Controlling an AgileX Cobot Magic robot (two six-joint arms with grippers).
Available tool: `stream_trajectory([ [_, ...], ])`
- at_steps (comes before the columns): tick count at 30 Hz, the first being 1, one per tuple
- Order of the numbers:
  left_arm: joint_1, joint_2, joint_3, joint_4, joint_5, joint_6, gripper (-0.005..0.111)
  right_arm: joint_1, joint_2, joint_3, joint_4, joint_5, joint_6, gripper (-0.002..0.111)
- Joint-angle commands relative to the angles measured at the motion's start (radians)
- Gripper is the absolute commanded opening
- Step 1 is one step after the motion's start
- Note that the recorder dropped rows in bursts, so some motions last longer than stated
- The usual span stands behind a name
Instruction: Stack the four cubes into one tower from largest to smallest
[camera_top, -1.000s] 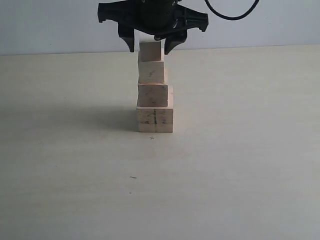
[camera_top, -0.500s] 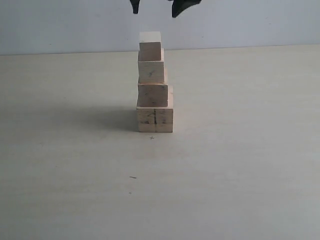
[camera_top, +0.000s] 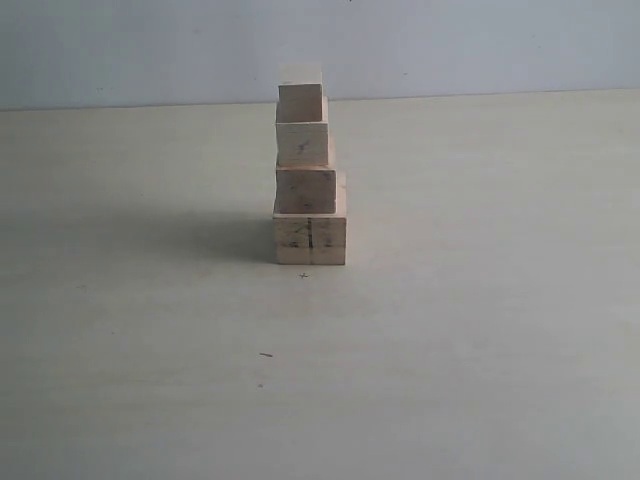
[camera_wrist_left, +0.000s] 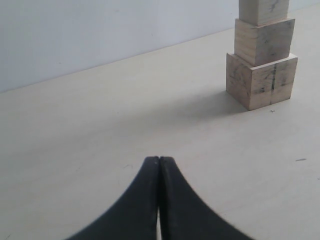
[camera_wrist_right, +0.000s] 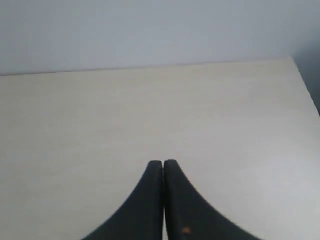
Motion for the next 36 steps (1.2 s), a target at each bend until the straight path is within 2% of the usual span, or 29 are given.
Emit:
stream_trajectory([
  [1, -0.006, -0.005, -0.002, 0.000, -0.002, -0.002, 0.000, -0.240, -0.001, 0.117, 0.290, 0.009, -0.116, 0.000],
  [3, -0.006, -0.005, -0.002, 0.000, -0.002, -0.002, 0.000, -0.289, -0.043, 0.228, 0.398, 0.009, -0.185, 0.000],
  [5, -0.006, -0.005, -0.002, 0.000, -0.002, -0.002, 0.000, -0.291, -0.120, 0.365, 0.389, -0.039, -0.201, 0.000],
  [7, -0.006, -0.005, -0.002, 0.000, -0.002, -0.002, 0.000, -0.289, -0.237, 0.497, 0.355, -0.209, -0.173, 0.000],
  [11, -0.006, -0.005, -0.002, 0.000, -0.002, -0.002, 0.000, -0.284, -0.508, 0.777, 0.214, -0.643, 0.007, 0.000],
  [13, -0.006, -0.005, -0.002, 0.000, -0.002, -0.002, 0.000, -0.284, -0.621, 0.889, 0.181, -0.794, 0.032, 0.000],
  [20, -0.006, -0.005, -0.002, 0.000, -0.002, -0.002, 0.000, -0.278, -1.007, 1.120, 0.187, -0.869, 0.015, 0.000],
  [25, -0.006, -0.005, -0.002, 0.000, -0.002, -0.002, 0.000, -0.203, -1.278, 1.164, 0.126, -0.749, -0.011, 0.000],
  [27, -0.006, -0.005, -0.002, 0.000, -0.002, -0.002, 0.000, -0.203, -1.401, 1.164, 0.171, -0.866, -0.130, 0.000],
  [29, -0.006, -0.005, -0.002, 0.000, -0.002, -0.002, 0.000, -0.203, -1.496, 1.171, 0.133, -0.966, -0.194, 0.000],
  [31, -0.006, -0.005, -0.002, -0.003, 0.001, -0.002, 0.000, -0.201, -1.583, 1.272, 0.041, -0.983, -0.158, 0.000],
  [34, -0.006, -0.005, -0.002, -0.001, 0.001, -0.002, 0.000, -0.201, -1.676, 1.529, 0.075, -1.064, -0.033, 0.000],
  [35, -0.006, -0.005, -0.002, -0.001, 0.001, -0.002, 0.000, -0.203, -1.710, 1.611, 0.102, -1.097, -0.014, 0.000],
  [36, -0.006, -0.005, -0.002, -0.001, 0.001, -0.002, 0.000, -0.205, -1.754, 1.696, 0.227, -1.114, -0.042, 0.000],
])
